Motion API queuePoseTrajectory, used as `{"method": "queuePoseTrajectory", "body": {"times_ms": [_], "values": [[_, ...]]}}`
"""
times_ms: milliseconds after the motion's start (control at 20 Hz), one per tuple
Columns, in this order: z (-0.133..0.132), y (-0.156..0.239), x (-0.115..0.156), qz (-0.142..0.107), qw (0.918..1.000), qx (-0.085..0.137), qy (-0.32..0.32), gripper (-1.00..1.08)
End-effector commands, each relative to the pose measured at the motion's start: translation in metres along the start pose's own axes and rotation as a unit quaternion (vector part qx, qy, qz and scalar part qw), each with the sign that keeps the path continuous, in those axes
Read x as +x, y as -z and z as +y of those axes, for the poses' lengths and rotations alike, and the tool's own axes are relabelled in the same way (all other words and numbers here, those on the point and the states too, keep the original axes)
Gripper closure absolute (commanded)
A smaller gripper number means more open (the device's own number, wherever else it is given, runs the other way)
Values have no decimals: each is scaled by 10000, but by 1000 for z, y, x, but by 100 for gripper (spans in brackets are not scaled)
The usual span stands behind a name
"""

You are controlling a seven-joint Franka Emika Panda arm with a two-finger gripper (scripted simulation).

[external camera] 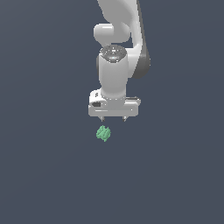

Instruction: Pick up the object and move it to a goal position.

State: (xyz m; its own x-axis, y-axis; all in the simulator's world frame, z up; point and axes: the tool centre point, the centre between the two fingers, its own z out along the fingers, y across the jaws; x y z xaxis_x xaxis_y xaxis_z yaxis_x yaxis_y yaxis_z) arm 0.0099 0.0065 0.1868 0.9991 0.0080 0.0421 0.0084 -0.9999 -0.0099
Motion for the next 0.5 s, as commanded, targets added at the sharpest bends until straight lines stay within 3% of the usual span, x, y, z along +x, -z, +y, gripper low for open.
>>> {"method": "queuePoseTrajectory", "body": {"times_ms": [0, 450], "values": [[0, 0, 0, 0, 10000, 0, 0, -92], [-21, 3, -2, -66, 10000, 35, 3, -92]]}}
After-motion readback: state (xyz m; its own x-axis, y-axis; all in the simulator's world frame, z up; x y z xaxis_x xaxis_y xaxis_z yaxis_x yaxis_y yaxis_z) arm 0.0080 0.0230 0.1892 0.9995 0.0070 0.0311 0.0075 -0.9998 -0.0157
